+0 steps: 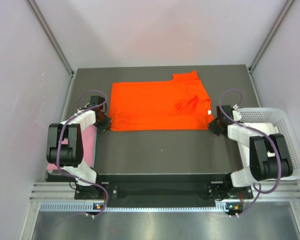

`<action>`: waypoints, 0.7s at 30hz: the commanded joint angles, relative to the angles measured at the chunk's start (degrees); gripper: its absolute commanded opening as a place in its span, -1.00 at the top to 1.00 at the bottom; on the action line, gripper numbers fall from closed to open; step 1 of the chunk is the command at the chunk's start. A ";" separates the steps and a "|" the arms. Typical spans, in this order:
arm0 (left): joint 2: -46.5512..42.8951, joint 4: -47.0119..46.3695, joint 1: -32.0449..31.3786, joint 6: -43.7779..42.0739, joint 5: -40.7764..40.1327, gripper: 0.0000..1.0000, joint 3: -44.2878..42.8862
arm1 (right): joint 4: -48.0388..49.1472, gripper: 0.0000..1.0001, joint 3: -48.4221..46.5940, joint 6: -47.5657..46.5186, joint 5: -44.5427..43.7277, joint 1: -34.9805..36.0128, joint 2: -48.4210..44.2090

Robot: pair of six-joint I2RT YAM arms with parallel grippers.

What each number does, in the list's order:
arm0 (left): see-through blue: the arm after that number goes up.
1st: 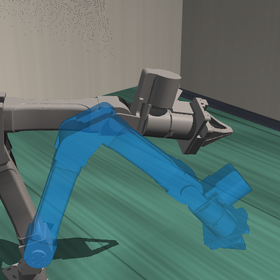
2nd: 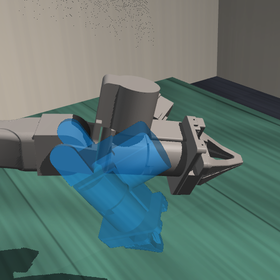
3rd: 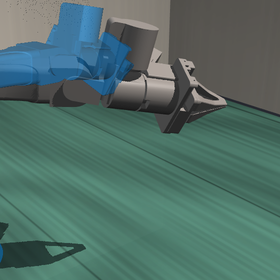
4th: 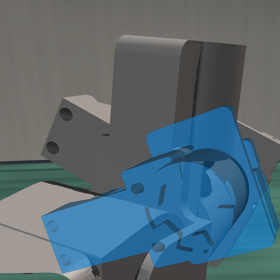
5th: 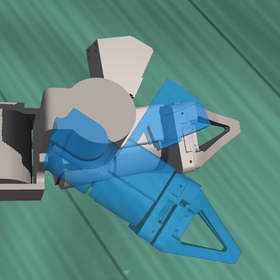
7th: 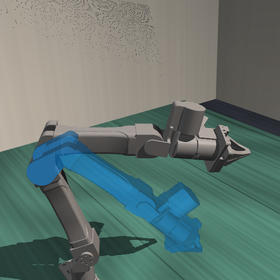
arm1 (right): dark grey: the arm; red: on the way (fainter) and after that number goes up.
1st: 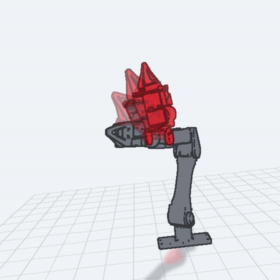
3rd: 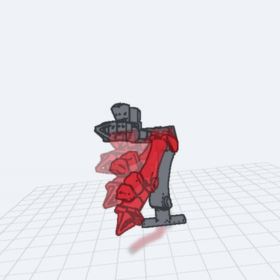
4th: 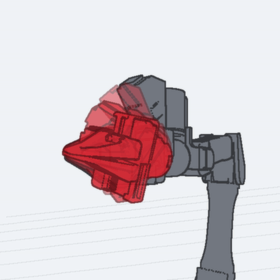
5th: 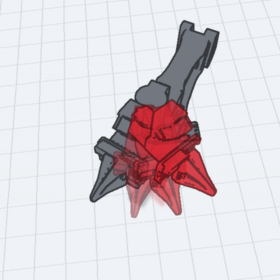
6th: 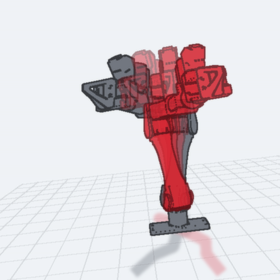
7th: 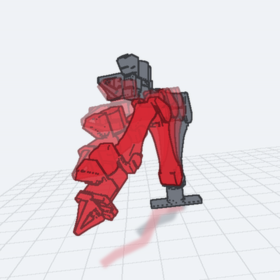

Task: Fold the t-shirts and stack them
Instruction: Fold the tshirt

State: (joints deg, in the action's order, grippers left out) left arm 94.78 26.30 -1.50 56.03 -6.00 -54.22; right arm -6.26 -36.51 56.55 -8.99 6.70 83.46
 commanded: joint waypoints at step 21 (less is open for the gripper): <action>-17.26 7.61 0.00 -7.95 3.36 0.16 4.92 | -18.70 -0.04 -6.19 -17.61 3.89 -0.11 -13.77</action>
State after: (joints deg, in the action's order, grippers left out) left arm 80.09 31.51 -1.50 51.00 -5.19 -46.83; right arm -23.31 -36.47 45.71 -7.25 6.68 69.43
